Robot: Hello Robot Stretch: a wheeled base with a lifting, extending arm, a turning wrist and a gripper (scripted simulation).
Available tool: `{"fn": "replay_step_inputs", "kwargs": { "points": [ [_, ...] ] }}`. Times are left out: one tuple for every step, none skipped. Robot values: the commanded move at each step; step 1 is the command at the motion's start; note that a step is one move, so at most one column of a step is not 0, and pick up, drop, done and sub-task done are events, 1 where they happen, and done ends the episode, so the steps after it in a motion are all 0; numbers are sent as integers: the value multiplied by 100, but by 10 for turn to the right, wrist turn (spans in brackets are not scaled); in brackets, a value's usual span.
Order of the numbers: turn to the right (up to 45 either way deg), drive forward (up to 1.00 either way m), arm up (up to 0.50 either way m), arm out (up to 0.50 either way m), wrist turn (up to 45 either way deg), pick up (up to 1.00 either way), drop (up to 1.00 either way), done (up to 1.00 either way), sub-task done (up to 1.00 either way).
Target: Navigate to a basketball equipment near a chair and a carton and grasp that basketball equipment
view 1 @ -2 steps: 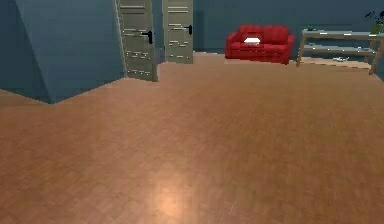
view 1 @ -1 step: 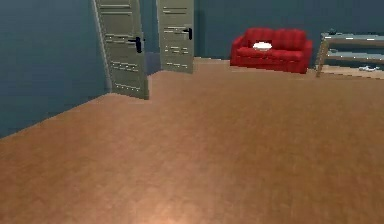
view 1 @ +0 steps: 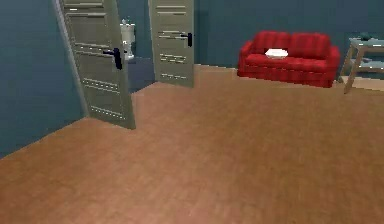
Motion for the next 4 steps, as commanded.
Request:
{"fn": "replay_step_inputs", "kwargs": {
  "points": [
    [0,100,0,0,0,0,0,0,0],
    [-30,0,0,0,0,0,0,0,0],
    [0,100,0,0,0,0,0,0,0],
    [-30,0,0,0,0,0,0,0,0]
  ]
}}
